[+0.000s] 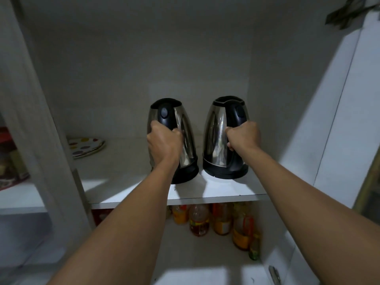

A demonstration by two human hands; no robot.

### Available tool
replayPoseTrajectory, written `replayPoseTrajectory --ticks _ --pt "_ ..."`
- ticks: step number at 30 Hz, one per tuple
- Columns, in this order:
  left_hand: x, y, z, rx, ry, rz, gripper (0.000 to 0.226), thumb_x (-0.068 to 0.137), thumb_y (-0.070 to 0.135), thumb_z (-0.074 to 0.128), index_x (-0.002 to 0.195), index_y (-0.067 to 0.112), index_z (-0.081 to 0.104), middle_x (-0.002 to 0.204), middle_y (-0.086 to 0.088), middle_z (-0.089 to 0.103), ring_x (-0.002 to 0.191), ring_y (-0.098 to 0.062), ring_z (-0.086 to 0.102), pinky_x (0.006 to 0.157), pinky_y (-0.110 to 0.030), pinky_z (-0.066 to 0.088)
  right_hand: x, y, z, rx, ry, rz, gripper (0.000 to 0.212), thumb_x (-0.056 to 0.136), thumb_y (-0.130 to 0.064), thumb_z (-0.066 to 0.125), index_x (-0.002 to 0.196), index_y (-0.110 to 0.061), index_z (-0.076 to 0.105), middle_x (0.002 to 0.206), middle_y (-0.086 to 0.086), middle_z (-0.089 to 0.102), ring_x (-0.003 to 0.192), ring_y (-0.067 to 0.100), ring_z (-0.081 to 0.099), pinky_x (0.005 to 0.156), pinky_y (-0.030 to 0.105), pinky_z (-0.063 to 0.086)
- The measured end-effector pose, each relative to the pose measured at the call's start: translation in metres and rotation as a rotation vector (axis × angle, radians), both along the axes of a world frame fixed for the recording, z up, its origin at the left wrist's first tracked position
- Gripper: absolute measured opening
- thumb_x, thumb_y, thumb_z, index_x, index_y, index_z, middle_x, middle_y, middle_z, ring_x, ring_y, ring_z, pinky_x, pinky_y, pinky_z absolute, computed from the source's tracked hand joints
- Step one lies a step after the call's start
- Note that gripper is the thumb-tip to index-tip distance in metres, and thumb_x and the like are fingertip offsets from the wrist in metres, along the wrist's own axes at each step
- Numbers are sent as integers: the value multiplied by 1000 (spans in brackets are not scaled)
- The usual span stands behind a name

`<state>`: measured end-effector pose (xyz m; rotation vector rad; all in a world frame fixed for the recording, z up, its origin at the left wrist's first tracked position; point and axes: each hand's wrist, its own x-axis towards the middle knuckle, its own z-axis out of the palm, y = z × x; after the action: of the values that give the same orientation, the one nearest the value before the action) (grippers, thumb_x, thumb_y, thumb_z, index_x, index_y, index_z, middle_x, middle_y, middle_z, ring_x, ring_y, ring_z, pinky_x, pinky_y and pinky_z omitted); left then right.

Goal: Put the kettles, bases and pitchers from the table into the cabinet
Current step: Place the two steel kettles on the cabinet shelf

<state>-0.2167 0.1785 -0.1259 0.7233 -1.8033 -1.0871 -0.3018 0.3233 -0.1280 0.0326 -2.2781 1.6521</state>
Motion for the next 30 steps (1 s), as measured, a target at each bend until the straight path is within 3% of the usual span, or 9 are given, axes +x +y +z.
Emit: replayPoseTrajectory --ticks 4,6,10,16,20,23,27,30 --pt "6 -2 -18 14 -49 -63 36 81 23 69 111 6 62 102 -14 68 94 -32 67 73 -36 54 20 2 -28 29 -55 -57 31 77 -25 73 98 -2 72 93 17 74 86 35 71 74 37 58" --pt "10 -3 -41 46 -93 -89 42 78 26 75 114 7 64 110 -14 63 99 -30 64 80 -38 57 29 2 -52 54 -115 -75 39 81 -31 75 106 -1 68 107 19 70 96 37 67 84 41 57" --pt "16 -8 -89 139 -130 -171 48 79 16 77 124 15 61 126 -13 47 111 -29 52 99 -40 48 42 -2 -84 29 -175 -93 60 82 -30 78 131 -10 51 134 18 44 116 40 55 102 44 45" --pt "-17 -25 -93 138 -46 -204 49 75 10 79 121 16 62 109 -10 63 95 -28 63 89 -47 55 7 -18 -91 -51 -98 -141 64 65 -31 89 120 -15 59 115 16 65 98 38 64 88 51 57" --pt "-64 -40 -96 156 -9 -191 35 76 11 75 109 8 64 97 -13 68 90 -32 66 76 -42 57 -35 -30 -89 -66 -65 -128 61 65 -25 88 119 -15 62 107 14 70 95 36 66 84 48 57" --pt "-109 -44 -95 163 -12 -159 36 77 13 72 111 5 63 101 -17 68 92 -35 66 70 -31 50 -77 -36 -88 -42 -54 -105 57 69 -24 85 120 -17 61 106 12 71 95 36 67 79 41 55" --pt "-168 -55 -94 157 -63 -117 45 77 18 73 119 8 61 113 -19 64 105 -36 63 81 -36 50 -136 -44 -87 -8 -78 -51 63 75 -27 80 131 -17 53 121 17 63 109 38 62 87 40 51" --pt "-199 -61 -94 154 -49 -114 45 77 16 74 119 5 61 113 -22 65 106 -37 63 82 -36 50 -171 -53 -88 7 -86 -13 64 78 -26 79 134 -12 50 126 20 59 113 39 59 92 43 48"
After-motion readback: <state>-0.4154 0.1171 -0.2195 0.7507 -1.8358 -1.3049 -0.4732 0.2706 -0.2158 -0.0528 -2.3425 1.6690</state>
